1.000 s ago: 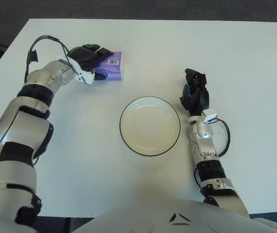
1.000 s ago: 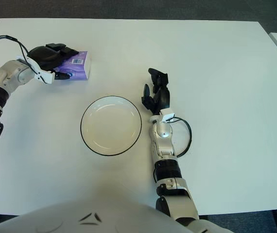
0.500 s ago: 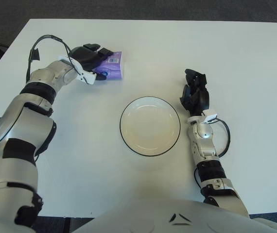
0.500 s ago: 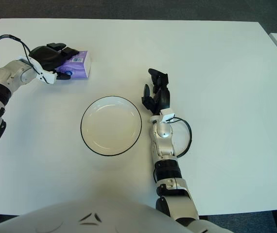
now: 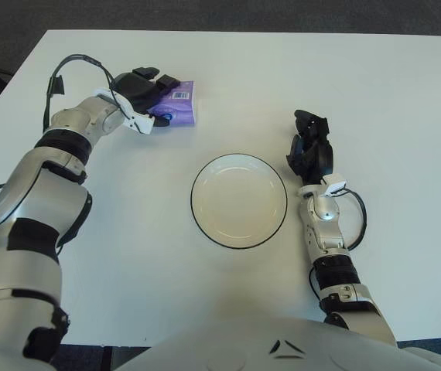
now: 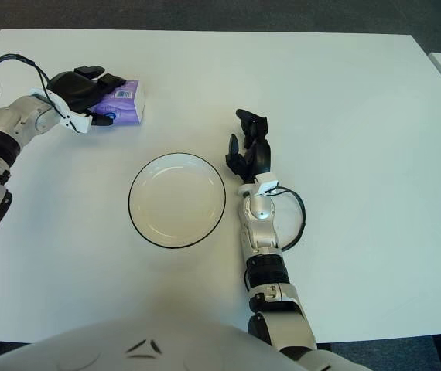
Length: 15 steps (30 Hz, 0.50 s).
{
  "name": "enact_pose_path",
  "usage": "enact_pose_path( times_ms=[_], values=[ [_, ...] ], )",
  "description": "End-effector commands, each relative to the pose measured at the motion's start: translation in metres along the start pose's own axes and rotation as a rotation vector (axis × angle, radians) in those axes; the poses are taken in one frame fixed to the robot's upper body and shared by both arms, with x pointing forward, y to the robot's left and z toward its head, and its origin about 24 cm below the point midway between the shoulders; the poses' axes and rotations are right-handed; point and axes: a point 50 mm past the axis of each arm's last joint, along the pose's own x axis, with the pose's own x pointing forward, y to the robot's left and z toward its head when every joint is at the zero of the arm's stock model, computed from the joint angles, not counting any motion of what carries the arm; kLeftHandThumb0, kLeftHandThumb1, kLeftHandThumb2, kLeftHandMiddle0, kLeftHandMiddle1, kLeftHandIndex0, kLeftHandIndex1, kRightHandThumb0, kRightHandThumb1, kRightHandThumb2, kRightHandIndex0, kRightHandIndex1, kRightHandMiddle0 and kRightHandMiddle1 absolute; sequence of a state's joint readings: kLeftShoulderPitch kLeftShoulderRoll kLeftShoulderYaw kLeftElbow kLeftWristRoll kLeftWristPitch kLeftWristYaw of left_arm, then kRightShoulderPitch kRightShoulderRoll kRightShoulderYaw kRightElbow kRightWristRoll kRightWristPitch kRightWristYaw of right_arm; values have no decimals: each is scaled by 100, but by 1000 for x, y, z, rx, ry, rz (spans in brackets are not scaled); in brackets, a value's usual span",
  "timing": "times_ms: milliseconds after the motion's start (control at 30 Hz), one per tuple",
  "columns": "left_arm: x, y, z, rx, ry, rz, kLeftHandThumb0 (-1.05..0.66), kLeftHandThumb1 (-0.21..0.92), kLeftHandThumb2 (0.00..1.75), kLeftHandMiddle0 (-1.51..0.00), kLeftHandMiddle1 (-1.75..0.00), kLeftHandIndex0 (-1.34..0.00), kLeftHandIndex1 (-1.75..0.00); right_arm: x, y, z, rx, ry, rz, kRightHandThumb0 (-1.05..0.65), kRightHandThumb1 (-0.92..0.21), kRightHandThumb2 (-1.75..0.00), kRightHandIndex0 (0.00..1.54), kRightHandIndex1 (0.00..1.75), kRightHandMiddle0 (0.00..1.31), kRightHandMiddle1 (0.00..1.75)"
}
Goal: Put the tissue paper into the plate.
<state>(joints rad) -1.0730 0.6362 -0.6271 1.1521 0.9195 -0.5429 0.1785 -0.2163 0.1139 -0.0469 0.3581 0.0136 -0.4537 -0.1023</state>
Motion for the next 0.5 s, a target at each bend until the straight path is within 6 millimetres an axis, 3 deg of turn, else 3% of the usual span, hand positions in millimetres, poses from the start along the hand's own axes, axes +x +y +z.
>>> enact_pose_path(
  times_ms=[0,467],
  values=[
    [0,-1,-1,7,1,-5,-98,92,68,-24,-1,0,-56,-30,-17,-35,-8,183,-62,-50,-92,-68,37,43,2,109],
    [4,0,3,34,-3,-8,-98,92,69,-25,-1,0,-59,-32,-19,-36,-13,192,-63,-53,-92,-68,37,43,1,107]
  ],
)
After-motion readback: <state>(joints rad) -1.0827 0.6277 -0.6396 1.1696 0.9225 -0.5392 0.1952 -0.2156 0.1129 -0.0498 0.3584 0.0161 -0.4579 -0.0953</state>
